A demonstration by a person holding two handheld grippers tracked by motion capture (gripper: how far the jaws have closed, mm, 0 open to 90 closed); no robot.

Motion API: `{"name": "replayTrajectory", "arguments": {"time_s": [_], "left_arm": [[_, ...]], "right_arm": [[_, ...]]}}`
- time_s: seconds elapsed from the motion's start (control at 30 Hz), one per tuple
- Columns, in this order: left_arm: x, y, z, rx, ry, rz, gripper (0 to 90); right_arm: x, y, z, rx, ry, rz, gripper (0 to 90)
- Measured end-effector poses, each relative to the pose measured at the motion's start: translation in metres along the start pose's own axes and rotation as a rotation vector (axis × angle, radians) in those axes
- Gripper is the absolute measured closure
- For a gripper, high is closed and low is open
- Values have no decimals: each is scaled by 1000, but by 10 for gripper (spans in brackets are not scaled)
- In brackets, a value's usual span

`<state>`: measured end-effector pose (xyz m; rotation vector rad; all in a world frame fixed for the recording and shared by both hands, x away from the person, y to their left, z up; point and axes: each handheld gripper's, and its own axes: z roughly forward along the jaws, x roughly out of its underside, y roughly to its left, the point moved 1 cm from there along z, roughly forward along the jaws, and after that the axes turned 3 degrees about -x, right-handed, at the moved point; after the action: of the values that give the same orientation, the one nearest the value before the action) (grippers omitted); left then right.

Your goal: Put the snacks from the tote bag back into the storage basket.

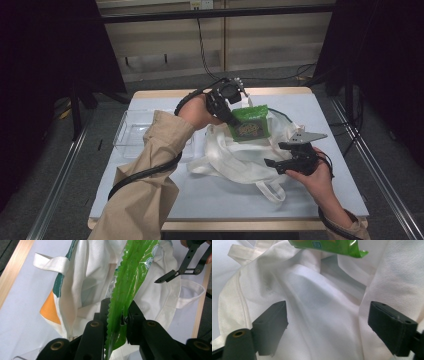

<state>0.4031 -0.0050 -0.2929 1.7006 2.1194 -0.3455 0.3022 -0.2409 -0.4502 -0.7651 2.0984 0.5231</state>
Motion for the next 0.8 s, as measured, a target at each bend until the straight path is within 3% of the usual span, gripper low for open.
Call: {"name": "replayTrajectory", "arguments": {"time_s": [0.37, 0.8], "left_arm": [[5, 3, -14, 27, 29, 0, 790], [9, 6, -31, 60, 61, -1, 788]], "right_arm": [[-4, 3, -3, 10, -2, 9, 108], [-6, 4, -4, -10, -6, 9, 79]]}}
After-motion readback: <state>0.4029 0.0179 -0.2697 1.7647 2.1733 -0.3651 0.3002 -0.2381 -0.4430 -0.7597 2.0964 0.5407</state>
